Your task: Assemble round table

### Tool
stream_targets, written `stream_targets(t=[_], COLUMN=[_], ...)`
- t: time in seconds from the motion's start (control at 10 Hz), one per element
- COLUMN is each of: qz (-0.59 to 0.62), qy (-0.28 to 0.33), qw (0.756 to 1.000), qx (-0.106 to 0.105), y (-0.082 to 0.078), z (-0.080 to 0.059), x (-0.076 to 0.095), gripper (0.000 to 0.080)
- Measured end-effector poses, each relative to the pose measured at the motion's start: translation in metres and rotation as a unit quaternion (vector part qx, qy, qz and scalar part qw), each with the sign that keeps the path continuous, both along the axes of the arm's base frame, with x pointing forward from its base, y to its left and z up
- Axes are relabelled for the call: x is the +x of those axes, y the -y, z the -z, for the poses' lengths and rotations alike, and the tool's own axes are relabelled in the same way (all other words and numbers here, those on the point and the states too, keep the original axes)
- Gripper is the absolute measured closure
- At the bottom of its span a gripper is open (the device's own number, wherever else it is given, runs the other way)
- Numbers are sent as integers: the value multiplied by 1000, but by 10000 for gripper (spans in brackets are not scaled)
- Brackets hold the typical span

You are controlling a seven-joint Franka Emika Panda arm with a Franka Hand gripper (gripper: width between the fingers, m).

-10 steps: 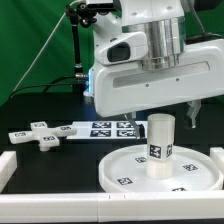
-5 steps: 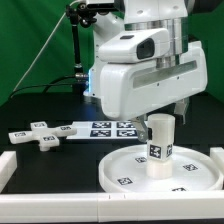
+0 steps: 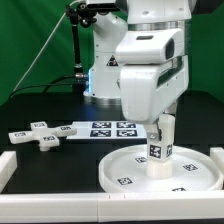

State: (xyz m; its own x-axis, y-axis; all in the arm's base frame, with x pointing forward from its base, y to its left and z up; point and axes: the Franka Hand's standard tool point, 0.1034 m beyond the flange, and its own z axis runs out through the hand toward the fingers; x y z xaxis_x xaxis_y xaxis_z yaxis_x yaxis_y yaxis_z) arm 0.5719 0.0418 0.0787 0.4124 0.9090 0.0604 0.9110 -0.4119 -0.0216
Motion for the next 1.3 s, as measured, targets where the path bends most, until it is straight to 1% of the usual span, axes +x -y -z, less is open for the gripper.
stream_targets(t=[0.4, 0.5, 0.7, 0.9, 1.0, 1.1, 1.2, 1.3], qz=[-108, -149, -167, -159, -158, -158, -158, -158], qy=[6, 7, 7, 7, 7, 4, -1, -1], qw=[994, 989, 986, 987, 987, 987, 987, 987], qx=[-11, -18, -22, -21, -21, -21, -20, -20], y=[7, 7, 3, 1, 1, 2, 2, 2], z=[1, 1, 1, 1, 1, 1, 2, 2], x=[0, 0, -1, -1, -1, -2, -4, -4], gripper=[150, 150, 150, 150, 239, 372, 372, 392])
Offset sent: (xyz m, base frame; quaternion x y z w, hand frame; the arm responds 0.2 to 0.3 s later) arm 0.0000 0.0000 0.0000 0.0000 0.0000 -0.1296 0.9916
